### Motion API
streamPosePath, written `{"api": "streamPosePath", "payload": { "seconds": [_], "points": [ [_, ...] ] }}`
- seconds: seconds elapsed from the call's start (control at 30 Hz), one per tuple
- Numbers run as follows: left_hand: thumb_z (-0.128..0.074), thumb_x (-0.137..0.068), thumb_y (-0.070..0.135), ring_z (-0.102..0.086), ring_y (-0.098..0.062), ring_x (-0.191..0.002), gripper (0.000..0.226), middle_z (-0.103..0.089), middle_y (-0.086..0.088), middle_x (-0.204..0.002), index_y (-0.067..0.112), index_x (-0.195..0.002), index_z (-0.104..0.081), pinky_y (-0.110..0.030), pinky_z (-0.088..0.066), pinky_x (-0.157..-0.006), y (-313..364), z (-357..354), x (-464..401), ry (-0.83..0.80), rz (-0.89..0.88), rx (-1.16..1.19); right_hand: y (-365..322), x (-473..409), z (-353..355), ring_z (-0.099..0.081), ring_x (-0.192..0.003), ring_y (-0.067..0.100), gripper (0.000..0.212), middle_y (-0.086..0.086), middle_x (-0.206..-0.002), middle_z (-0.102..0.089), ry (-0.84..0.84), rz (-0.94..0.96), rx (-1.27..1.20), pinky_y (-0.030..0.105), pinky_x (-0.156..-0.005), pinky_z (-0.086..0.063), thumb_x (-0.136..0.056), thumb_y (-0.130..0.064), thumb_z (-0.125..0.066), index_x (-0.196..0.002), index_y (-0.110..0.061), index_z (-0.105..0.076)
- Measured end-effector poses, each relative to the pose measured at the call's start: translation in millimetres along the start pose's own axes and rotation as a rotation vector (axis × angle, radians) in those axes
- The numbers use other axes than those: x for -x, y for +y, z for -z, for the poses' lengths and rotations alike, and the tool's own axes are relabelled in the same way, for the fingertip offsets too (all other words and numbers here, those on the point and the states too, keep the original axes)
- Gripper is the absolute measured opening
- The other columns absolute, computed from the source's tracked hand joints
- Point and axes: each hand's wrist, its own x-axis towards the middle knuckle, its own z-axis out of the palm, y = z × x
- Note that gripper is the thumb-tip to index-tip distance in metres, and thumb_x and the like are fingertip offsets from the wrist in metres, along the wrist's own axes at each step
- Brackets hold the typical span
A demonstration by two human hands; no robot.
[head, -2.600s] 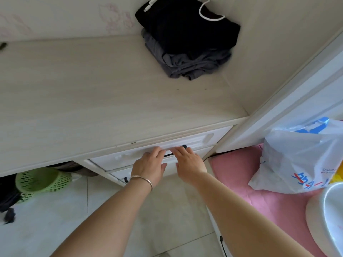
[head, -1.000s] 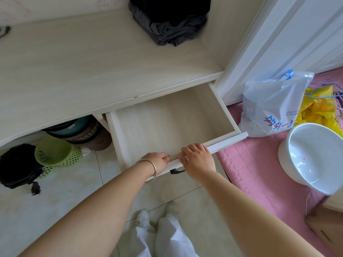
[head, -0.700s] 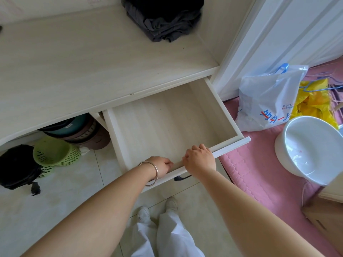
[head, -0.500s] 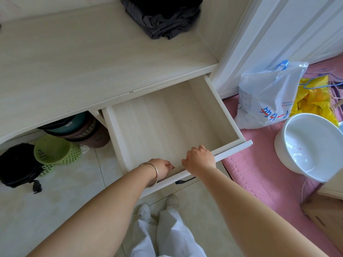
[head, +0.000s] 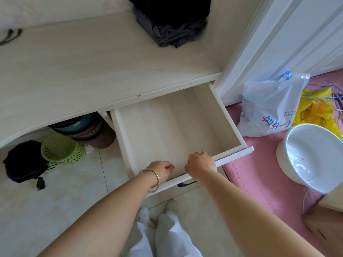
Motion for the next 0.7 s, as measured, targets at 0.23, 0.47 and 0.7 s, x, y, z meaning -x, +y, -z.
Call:
{"api": "streamPosePath", "payload": {
  "seconds": [0.23,0.47,0.7],
  "points": [
    [-0.048,-0.093,0.027,-0.062,-0.016,-0.103,0.023,-0.067,0.005,-0.114,0.026,-0.107,-0.066,-0.025,-0.048,-0.089,-9,36,29,0.260,-0.026,0.116,-27,8,20,-0.047,-0.120,0.018,0.031,-0.002,-0.121,-0.058,0.065,0.079,-0.164,0.027,-0.078,-0.037,-0.093,-0.026,-0.043,-0.120,-0.021,-0.058],
    [-0.053,-0.090,0.022,-0.063,-0.015,-0.093,0.016,-0.068,0.006,-0.104,0.023,-0.102,-0.063,-0.024,-0.048,-0.079,-33,79,71,0.612,-0.024,0.183,-100,8,68,-0.043,-0.126,0.017,0.038,-0.003,-0.129,-0.055,0.139,0.341,-0.119,0.033,-0.094,-0.043,-0.093,-0.033,-0.046,-0.130,-0.026,-0.049],
    [-0.060,-0.086,0.026,-0.061,-0.014,-0.107,0.034,-0.058,0.003,-0.120,0.022,-0.119,-0.055,-0.034,-0.051,-0.088,-95,134,149,1.005,0.000,0.205,-210,47,106,-0.037,-0.129,0.021,0.051,-0.002,-0.138,-0.046,0.350,0.650,-0.062,0.032,-0.105,-0.035,-0.094,-0.040,-0.045,-0.141,-0.024,-0.036]
  ]
}}
